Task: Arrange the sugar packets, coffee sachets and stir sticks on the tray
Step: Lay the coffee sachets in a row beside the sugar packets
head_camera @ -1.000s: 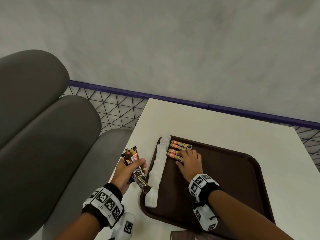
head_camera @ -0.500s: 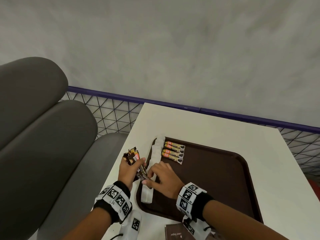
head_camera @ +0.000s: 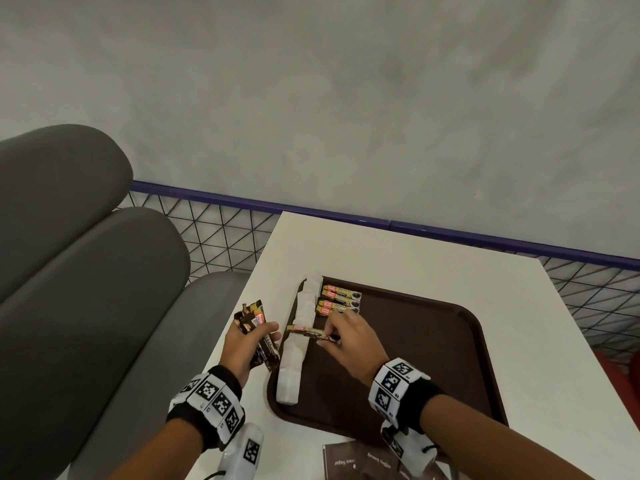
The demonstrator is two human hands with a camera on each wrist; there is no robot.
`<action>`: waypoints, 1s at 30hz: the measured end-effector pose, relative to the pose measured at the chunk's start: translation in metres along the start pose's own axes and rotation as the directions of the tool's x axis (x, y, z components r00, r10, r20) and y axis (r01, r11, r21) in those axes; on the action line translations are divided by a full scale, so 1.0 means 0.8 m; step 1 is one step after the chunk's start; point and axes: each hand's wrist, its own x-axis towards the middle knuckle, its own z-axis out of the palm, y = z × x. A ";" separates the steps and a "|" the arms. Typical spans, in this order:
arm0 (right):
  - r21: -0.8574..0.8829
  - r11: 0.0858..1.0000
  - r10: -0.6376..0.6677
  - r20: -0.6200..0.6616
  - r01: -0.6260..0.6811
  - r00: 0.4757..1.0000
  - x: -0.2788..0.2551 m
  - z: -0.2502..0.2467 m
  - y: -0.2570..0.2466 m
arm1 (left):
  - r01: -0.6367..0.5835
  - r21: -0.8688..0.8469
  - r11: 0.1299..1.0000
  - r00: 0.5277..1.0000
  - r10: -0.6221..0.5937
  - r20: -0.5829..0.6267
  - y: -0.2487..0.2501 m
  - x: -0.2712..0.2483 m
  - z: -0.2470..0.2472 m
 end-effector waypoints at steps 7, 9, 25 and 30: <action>-0.042 0.994 -0.103 -0.194 0.097 0.975 0.003 0.003 -0.002 | 0.026 0.021 0.999 0.991 -0.029 0.131 0.002 -0.008 0.007; -0.044 0.992 -0.126 -0.243 0.119 0.962 0.003 0.004 -0.002 | 0.015 0.063 0.998 0.991 -0.024 0.134 0.002 -0.008 0.009; 0.049 0.995 0.092 -0.129 -0.087 0.987 -0.010 0.019 0.038 | 0.021 0.056 0.998 0.996 -0.025 0.084 -0.007 0.005 0.011; -0.015 0.955 0.291 -0.151 -0.297 0.945 0.002 0.030 0.064 | 0.036 -0.023 0.999 0.999 -0.035 0.037 -0.002 0.012 -0.004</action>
